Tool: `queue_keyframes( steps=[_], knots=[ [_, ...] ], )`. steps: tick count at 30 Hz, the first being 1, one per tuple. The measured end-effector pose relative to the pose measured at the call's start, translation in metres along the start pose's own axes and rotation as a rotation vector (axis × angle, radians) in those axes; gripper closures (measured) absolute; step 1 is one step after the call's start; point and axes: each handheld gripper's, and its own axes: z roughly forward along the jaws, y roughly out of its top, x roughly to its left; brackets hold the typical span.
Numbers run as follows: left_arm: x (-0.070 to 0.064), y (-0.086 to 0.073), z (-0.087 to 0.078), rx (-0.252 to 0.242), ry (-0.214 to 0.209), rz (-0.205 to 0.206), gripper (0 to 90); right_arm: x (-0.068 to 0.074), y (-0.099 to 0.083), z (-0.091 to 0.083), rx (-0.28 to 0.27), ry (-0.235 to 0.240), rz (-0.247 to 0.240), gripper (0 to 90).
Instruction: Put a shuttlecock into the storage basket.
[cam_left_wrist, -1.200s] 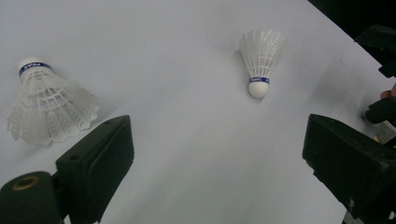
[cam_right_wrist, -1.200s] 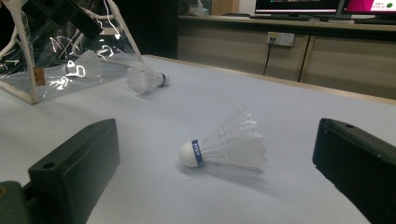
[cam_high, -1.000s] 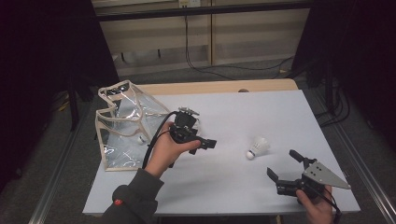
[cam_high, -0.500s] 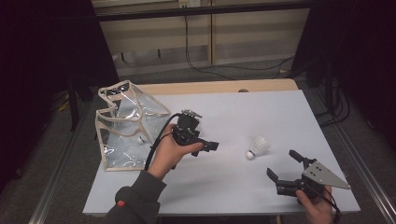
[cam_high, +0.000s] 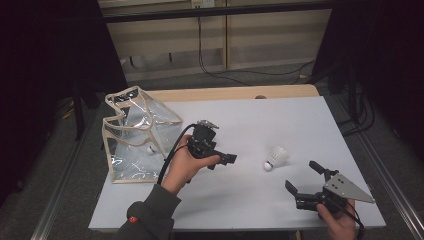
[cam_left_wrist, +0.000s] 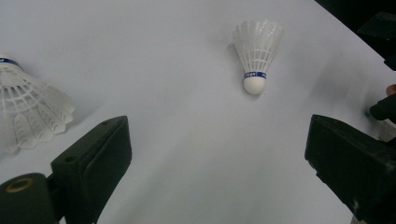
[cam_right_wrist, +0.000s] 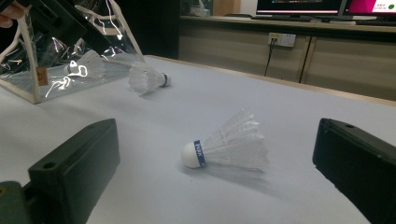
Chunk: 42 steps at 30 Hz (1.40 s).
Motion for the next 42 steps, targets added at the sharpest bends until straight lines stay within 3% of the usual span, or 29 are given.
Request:
queue_keyframes(
  steps=[42],
  knots=[
    [-0.012,-0.008,0.041,0.007,-0.025,0.056,5.8,-0.003,0.000,0.001,-0.001,-0.002,0.002,0.7]
  ],
)
